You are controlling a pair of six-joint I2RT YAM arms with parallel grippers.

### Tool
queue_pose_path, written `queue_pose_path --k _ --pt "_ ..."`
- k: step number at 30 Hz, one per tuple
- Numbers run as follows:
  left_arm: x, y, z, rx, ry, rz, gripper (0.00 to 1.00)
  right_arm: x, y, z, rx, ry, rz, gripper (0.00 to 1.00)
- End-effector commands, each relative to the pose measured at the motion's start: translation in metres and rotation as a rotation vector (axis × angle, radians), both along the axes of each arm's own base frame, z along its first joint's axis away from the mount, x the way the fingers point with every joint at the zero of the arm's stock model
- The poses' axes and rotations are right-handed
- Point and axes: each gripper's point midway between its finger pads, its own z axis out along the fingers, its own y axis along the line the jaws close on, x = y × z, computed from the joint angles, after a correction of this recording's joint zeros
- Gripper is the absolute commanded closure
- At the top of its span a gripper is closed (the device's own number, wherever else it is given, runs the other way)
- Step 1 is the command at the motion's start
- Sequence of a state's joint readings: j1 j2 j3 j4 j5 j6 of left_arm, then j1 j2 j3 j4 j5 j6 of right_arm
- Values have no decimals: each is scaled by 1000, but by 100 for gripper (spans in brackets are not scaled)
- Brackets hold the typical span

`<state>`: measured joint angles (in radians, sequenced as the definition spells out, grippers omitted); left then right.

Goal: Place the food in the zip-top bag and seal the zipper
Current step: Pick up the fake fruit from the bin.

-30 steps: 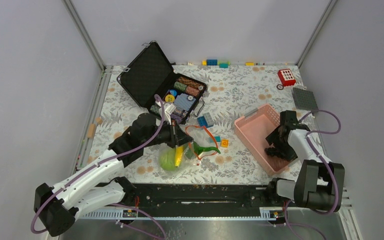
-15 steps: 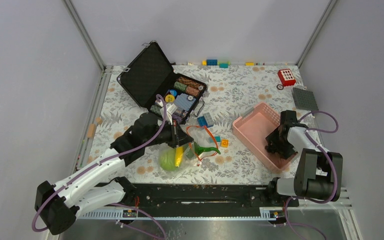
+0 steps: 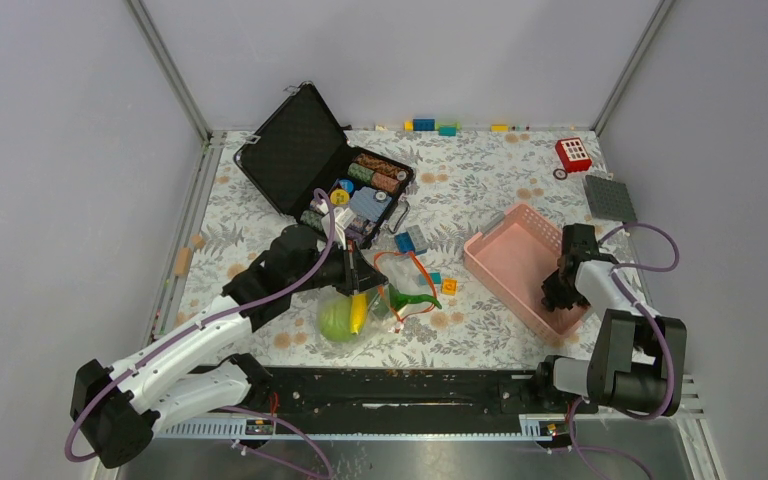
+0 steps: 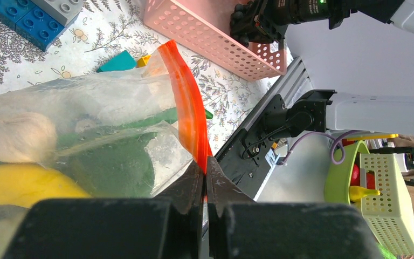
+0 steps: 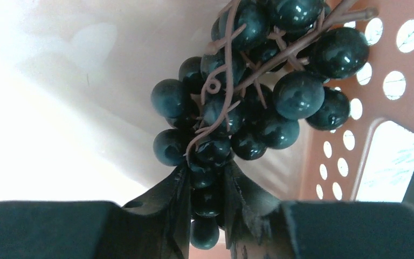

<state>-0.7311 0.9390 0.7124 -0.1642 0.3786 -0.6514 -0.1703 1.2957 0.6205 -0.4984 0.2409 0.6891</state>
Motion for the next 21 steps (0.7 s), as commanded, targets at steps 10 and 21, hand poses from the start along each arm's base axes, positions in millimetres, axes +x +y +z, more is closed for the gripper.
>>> queue_pose_path --k 10,21 --pt "8 -3 28 -44 -103 -3 100 9 11 60 -6 -243 159 88" --pt "7 -4 27 -51 -108 -9 100 26 46 127 49 -539 409 89"
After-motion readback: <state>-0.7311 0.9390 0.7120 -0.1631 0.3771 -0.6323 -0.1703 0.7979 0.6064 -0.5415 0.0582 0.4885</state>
